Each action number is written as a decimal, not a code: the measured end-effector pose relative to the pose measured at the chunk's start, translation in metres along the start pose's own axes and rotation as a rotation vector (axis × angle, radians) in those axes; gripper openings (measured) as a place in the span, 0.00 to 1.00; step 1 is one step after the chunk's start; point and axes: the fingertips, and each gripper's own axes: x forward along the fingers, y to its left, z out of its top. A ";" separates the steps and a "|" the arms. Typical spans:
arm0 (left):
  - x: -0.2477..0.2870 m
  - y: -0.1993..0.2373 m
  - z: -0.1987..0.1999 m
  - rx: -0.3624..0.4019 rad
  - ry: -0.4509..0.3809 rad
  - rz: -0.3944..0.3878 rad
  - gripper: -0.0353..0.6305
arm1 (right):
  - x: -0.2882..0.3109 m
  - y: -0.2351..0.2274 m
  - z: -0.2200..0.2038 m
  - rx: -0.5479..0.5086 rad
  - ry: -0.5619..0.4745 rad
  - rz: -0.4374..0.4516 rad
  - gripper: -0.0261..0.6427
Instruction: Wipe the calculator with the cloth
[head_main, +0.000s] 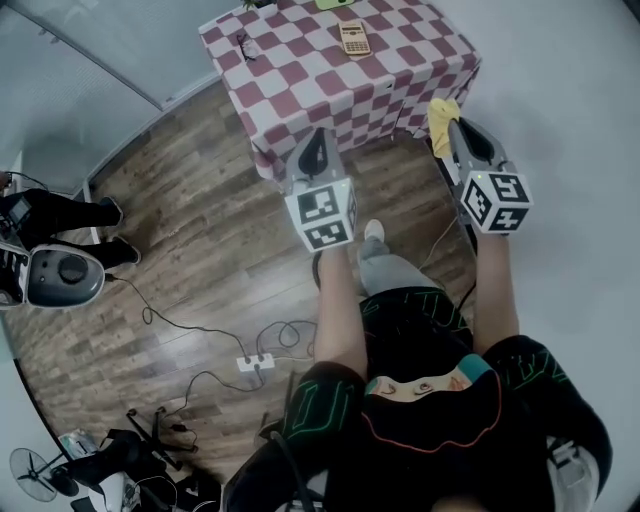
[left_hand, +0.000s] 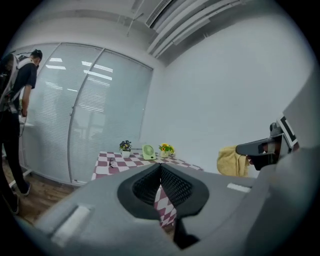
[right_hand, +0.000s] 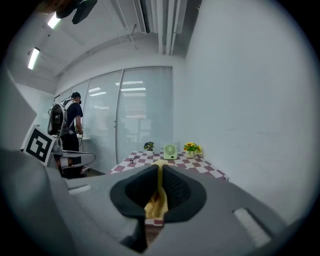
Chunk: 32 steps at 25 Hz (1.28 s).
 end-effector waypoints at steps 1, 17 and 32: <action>0.012 -0.004 -0.002 0.002 0.011 -0.005 0.07 | 0.009 -0.008 -0.003 0.008 0.009 0.002 0.08; 0.178 -0.040 -0.002 0.118 0.153 -0.020 0.07 | 0.136 -0.133 -0.017 0.199 0.008 0.019 0.08; 0.262 -0.009 -0.008 0.075 0.176 -0.021 0.07 | 0.241 -0.145 0.003 0.142 0.029 0.093 0.08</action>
